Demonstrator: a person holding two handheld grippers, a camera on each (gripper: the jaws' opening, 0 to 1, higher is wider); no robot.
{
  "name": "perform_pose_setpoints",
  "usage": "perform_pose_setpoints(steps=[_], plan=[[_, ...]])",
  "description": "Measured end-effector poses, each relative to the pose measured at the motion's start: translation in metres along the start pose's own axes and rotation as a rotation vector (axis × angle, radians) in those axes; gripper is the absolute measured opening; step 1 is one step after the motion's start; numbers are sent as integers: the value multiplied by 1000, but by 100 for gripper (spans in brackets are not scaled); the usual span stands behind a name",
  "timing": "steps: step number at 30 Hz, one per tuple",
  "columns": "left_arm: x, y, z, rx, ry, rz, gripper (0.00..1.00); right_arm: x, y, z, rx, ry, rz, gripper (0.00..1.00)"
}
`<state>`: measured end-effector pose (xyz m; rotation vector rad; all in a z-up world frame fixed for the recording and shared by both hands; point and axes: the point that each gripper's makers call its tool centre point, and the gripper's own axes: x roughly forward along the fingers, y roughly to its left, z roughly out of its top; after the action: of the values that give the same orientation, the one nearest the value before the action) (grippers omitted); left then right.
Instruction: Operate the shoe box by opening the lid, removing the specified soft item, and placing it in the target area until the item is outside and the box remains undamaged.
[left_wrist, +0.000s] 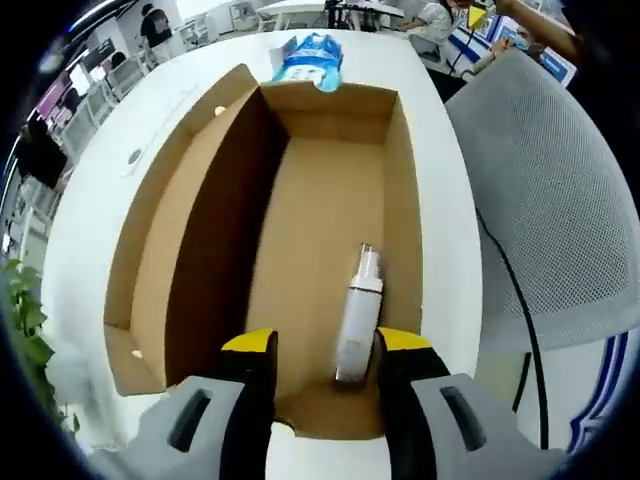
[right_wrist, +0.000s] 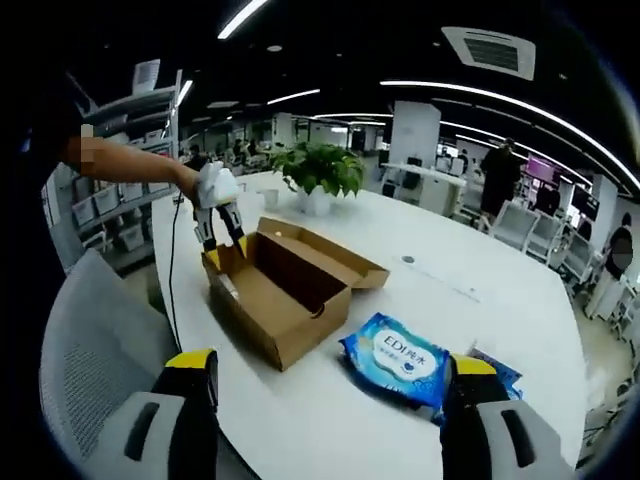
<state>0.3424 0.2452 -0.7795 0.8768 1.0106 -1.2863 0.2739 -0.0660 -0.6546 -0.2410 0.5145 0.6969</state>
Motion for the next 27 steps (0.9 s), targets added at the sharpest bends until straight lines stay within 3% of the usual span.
perform_pose_setpoints(steps=[6,10,23,27], plan=[[11,-5,-4,93,52,-49,41,-5,6,-3,34,-3,-18,93],[18,-8,-3,127,56,-84,41,-7,8,-6,57,-4,-28,92],[37,-11,0,169,80,-106,40,-6,18,-10,86,-3,-52,91],[40,-12,4,151,54,-102,37,-6,20,-13,103,-3,-54,90]])
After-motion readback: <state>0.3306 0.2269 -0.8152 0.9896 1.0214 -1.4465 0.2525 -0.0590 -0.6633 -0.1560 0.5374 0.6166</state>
